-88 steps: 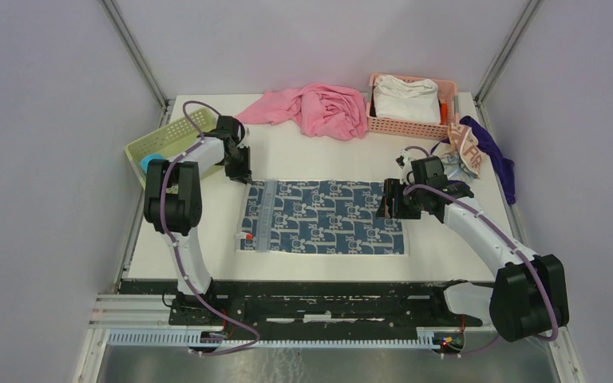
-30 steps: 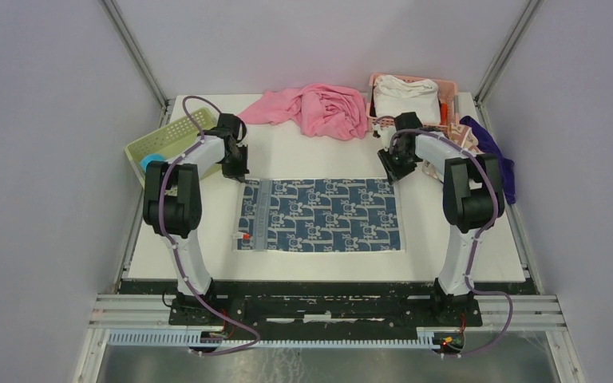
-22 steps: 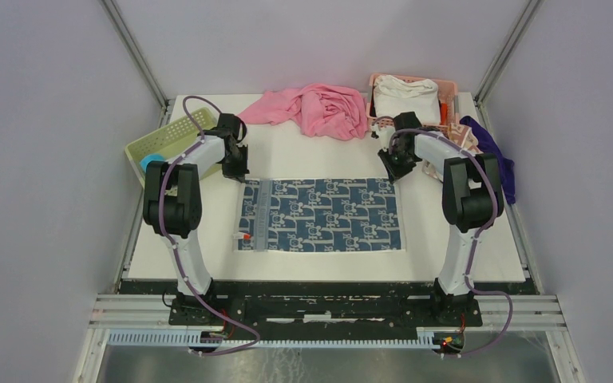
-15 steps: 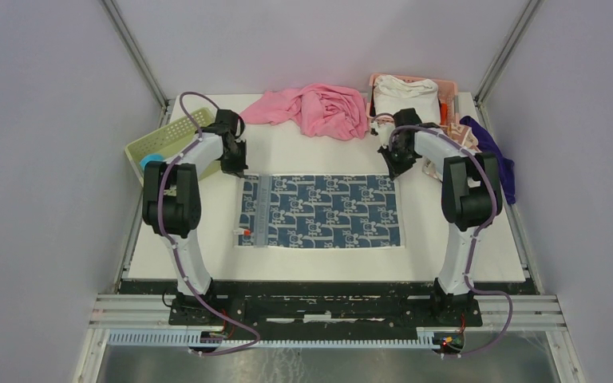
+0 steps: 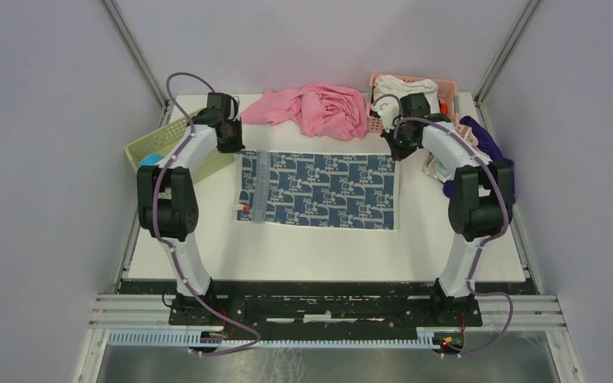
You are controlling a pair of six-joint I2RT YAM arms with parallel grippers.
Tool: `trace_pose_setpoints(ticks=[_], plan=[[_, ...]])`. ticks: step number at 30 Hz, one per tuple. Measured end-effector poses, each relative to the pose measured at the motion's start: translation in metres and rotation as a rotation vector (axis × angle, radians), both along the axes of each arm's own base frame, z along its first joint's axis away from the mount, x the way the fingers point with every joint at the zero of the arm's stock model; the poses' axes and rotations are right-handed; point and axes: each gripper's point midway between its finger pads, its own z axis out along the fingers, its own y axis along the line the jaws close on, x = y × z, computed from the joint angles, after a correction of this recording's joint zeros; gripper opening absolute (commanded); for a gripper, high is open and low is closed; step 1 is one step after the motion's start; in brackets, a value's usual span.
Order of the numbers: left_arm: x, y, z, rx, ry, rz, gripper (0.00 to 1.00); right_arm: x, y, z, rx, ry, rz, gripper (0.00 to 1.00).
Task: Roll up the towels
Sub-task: Fold the towel at the center of the board.
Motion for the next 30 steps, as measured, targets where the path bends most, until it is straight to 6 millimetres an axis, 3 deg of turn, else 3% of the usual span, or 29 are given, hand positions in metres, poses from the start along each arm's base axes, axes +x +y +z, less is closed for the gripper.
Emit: trace_pose_setpoints(ticks=[7, 11, 15, 22, 30], plan=[[-0.019, 0.006, 0.036, 0.010, -0.085, 0.015, 0.03, -0.011, 0.003, 0.050, 0.048, -0.124, 0.001, 0.03], [-0.035, 0.009, 0.045, 0.008, -0.117, 0.029, 0.03, -0.031, 0.005, 0.059, 0.084, -0.153, -0.022, 0.03], [-0.056, 0.010, 0.030, 0.001, -0.092, 0.046, 0.03, -0.052, 0.004, 0.044, 0.085, -0.133, -0.060, 0.03], [-0.097, 0.009, -0.005, -0.022, -0.006, 0.054, 0.03, -0.080, 0.000, -0.003, 0.022, -0.062, -0.096, 0.03], [-0.123, 0.006, -0.011, -0.063, 0.010, 0.078, 0.03, -0.092, -0.001, -0.009, -0.003, -0.082, -0.112, 0.03]])
